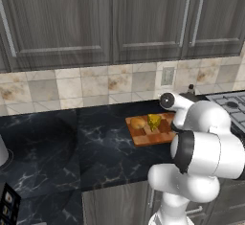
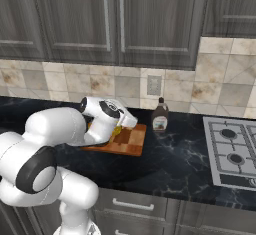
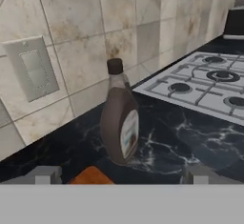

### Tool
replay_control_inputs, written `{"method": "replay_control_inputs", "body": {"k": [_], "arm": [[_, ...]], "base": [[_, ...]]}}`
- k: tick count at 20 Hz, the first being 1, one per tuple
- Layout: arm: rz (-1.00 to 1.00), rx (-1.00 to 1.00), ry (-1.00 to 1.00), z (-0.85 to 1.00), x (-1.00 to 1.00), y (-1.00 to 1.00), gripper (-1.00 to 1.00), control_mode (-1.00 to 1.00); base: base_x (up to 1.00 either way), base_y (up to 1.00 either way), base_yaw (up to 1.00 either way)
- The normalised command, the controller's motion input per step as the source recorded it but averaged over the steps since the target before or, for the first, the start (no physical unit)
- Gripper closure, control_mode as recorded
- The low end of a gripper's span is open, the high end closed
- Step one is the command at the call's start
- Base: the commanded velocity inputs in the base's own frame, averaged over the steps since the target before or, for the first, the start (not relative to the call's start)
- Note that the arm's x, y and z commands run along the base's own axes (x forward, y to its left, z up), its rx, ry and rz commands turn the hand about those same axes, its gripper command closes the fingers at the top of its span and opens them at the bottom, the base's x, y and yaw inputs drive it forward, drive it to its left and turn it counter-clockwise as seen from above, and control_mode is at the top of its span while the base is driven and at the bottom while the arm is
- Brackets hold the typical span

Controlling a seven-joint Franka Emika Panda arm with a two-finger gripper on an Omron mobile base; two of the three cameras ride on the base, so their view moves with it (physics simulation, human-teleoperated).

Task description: Retrieve the reheated potato from the microwave, then place the potato, cheese, and condiment on the cutting board.

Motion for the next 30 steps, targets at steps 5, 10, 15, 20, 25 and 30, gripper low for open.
{"method": "replay_control_inputs", "body": {"k": [5, 10, 15, 20, 25, 30], "arm": [[-0.01, -0.03, -0.08, 0.12, 0.09, 0.00, -1.00, -1.00], [-0.05, -0.06, -0.05, 0.23, 0.12, 0.00, -1.00, -1.00], [-0.10, -0.06, 0.00, 0.23, 0.02, 0.00, -1.00, -1.00], [-0.09, -0.02, 0.00, 0.23, 0.05, 0.06, -1.00, -1.00], [-0.07, -0.02, 0.04, 0.25, 0.11, 0.05, -1.00, -1.00], [-0.05, -0.03, 0.06, 0.04, 0.14, -0.05, -1.00, -1.00]], "base": [[0.00, 0.00, 0.00], [0.00, 0.00, 0.00], [0.00, 0.00, 0.00], [0.00, 0.00, 0.00], [0.00, 0.00, 0.00], [0.00, 0.00, 0.00]]}}
